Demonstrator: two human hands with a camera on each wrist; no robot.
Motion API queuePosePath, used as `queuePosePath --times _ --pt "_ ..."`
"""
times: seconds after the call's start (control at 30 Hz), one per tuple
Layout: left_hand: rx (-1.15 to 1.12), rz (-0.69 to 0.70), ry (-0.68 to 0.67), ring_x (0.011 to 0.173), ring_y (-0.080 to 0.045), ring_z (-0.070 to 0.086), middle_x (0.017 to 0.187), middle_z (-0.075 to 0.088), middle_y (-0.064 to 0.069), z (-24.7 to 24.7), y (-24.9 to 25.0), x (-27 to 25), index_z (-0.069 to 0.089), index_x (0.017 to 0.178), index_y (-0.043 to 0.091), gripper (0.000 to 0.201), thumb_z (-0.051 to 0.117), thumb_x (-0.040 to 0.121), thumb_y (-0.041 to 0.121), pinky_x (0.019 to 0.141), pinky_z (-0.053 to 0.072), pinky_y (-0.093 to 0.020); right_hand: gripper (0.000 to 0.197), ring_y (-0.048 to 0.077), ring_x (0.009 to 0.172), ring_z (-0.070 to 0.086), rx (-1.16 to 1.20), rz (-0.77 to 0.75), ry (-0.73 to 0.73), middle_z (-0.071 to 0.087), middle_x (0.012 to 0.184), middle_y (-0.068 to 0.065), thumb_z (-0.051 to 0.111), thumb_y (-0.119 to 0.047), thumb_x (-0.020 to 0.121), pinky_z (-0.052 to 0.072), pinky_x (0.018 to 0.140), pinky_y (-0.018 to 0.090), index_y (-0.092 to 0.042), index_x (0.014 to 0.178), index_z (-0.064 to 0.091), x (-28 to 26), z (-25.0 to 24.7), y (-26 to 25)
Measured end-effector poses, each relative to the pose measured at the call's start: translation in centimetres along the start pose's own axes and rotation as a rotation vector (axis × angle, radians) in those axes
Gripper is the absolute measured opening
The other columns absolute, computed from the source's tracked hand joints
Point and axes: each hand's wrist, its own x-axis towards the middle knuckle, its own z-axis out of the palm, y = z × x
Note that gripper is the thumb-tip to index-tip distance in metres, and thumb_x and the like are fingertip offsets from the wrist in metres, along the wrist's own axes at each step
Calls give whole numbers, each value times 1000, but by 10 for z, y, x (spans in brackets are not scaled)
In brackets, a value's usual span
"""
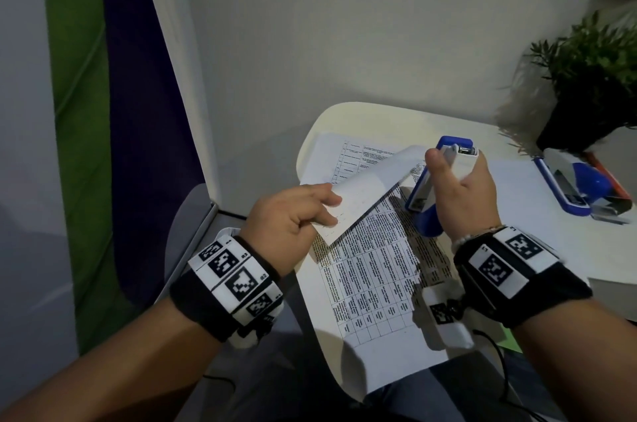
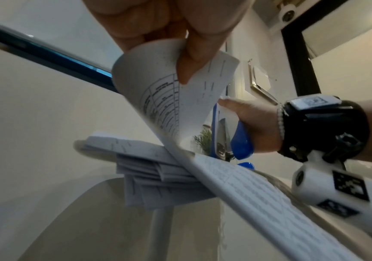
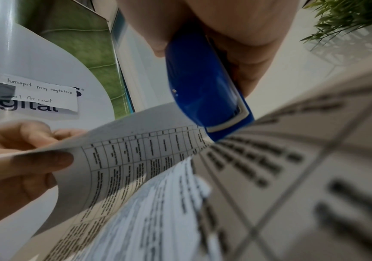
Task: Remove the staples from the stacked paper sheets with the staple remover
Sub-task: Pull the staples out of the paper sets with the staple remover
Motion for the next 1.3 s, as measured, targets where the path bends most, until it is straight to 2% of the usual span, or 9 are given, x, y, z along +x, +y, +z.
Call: queuePosePath --times 0.17,0.37,0.5,0.6,0.7,0.77,0.87,1.07,1.3 --pt "-288 -512 157 84 1 65 94 66 20 -6 18 12 59 85 35 38 65 81 -2 72 53 -18 26 2 67 49 28 -3 -17 51 78 -10 56 -39 92 37 60 20 -17 101 46 -3 0 -1" --pt "-102 -848 -66 89 -26 67 97 71 -5 -16 -5 14 63 85 24 12 55 92 19 83 54 -46 27 3 69 52 60 7 -5 54 80 -9 56 -42 90 39 62 20 -19 102 47 -8 -2 2" --pt "30 -826 -29 75 -25 66 84 69 -13 -30 5 25 62 83 7 19 55 93 21 71 56 -40 61 4 74 54 216 75 128 54 88 -5 52 -55 87 43 71 15 -8 126 45 -7 5 1" --pt "84 -767 178 84 -32 66 90 69 -14 -61 8 40 65 90 4 17 57 91 19 77 55 -44 42 -4 70 54 345 118 248 55 89 -6 47 -44 95 38 58 1 -13 123 47 -1 16 -2" --pt "280 -620 396 79 -13 64 91 65 -2 -105 12 50 67 99 10 18 51 91 13 71 48 -25 43 13 90 56 361 149 240 57 95 -7 47 -48 94 44 85 22 -16 123 48 1 37 -13" --pt "415 -541 506 63 7 54 88 61 -2 -132 14 52 67 102 9 24 47 90 9 69 38 -18 38 11 82 55 406 188 183 54 85 -9 49 -53 91 45 83 30 -21 111 51 3 51 -15" --pt "560 -518 600 74 -22 62 84 65 -17 -164 -3 49 66 88 9 29 38 83 17 71 46 -33 40 19 76 57 514 349 84 54 81 -3 49 -56 90 52 74 37 -20 107 55 4 70 -10" --pt "721 -572 527 87 -36 60 97 67 -20 -176 -41 28 68 100 9 34 39 81 7 83 46 -37 48 22 75 64 746 535 51 58 85 2 51 -55 91 59 71 45 -14 114 57 1 75 -4" --pt "583 -623 321 75 -18 49 95 66 -16 -118 -80 -18 67 110 12 45 35 85 -6 69 36 -24 32 17 71 62 767 505 58 57 80 0 51 -49 93 57 71 37 -18 98 54 1 75 1"
